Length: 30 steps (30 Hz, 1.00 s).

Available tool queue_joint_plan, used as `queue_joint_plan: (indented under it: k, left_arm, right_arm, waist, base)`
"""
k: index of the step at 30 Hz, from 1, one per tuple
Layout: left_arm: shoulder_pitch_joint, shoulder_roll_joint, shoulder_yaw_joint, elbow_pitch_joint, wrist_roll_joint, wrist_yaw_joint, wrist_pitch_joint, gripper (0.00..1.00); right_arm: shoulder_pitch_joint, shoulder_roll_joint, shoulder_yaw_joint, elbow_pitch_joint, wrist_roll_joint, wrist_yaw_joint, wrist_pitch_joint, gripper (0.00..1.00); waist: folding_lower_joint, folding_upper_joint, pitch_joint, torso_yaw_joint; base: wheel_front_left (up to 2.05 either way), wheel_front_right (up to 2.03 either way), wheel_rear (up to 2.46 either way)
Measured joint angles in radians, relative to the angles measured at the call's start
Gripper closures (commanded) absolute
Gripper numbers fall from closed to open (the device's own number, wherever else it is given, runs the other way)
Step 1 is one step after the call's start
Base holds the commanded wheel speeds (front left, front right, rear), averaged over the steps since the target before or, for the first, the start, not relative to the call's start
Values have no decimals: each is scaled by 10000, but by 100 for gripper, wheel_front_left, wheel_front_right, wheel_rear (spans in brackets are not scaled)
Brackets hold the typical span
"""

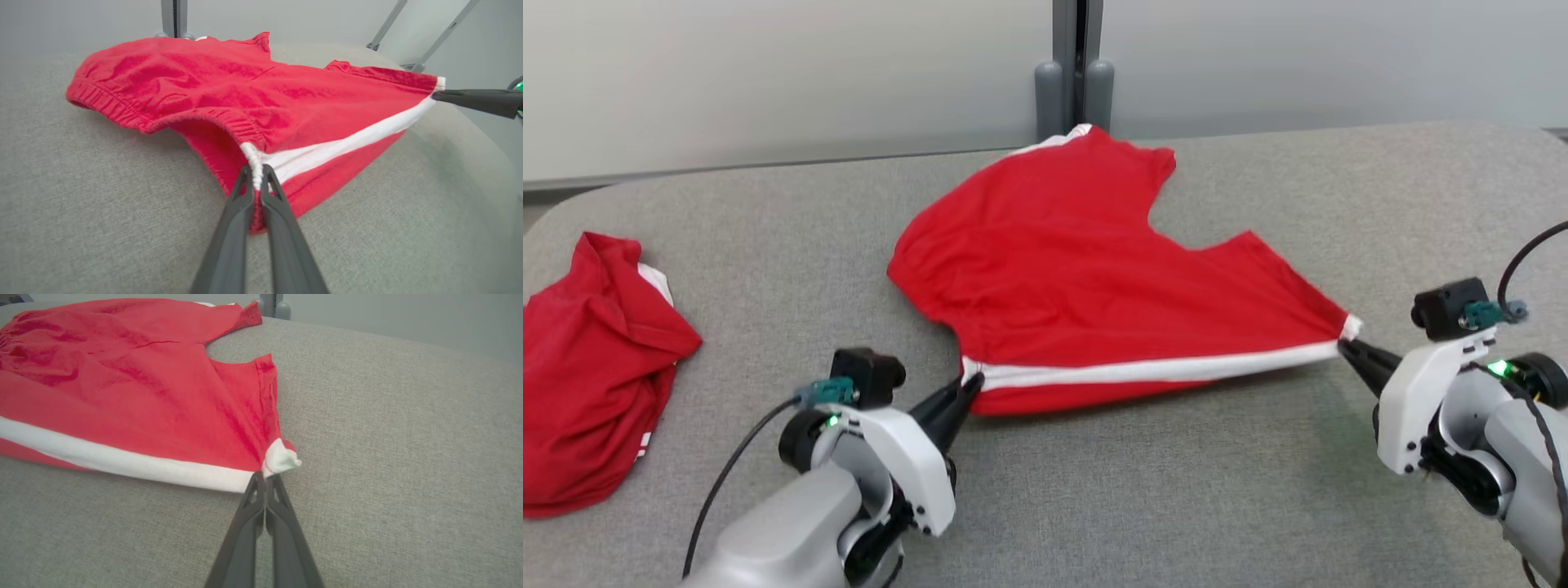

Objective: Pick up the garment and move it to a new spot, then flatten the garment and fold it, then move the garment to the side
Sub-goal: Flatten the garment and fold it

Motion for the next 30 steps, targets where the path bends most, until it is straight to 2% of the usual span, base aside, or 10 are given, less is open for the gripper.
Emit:
queue_joint_plan:
  k: [6, 11, 15, 19, 26, 30]
  left_arm:
    - [1049, 345, -77, -869, -357, 0, -199, 100]
    - [1854, 545, 54, -1521, -531, 12, -288, 100]
    - [2257, 639, 134, -2178, -360, 232, -332, 100]
    - [2687, 903, 318, -2861, -297, 466, -357, 100]
    - [3328, 1530, -82, -4259, -362, 545, 209, 100]
    - [3431, 1837, -17, -4893, -500, 602, 305, 100]
  right_arm:
    - [492, -993, 731, -1057, 968, 2, 909, 100]
    - [884, -1687, 742, -1856, 2073, 10, 1300, 100]
    - [1252, -2355, 865, -2481, 2673, 8, 1620, 100]
    - [1710, -2702, 732, -2964, 3793, 10, 2107, 100]
    - [2350, -3689, 934, -3459, 4575, 12, 3200, 100]
    - [2478, -4088, 732, -3820, 4767, 12, 3290, 100]
  waist:
    - [0, 0, -454, -42]
    - [0, 0, -636, 2]
    - [0, 0, -702, 54]
    - [0, 0, -768, 70]
    - [0, 0, -833, 246]
    - [0, 0, -786, 435]
  base:
    - [0, 0, 0]
    - [0, 0, 0]
    - [0, 0, 0]
    - [0, 0, 0]
    - [0, 0, 0]
    - [0, 0, 0]
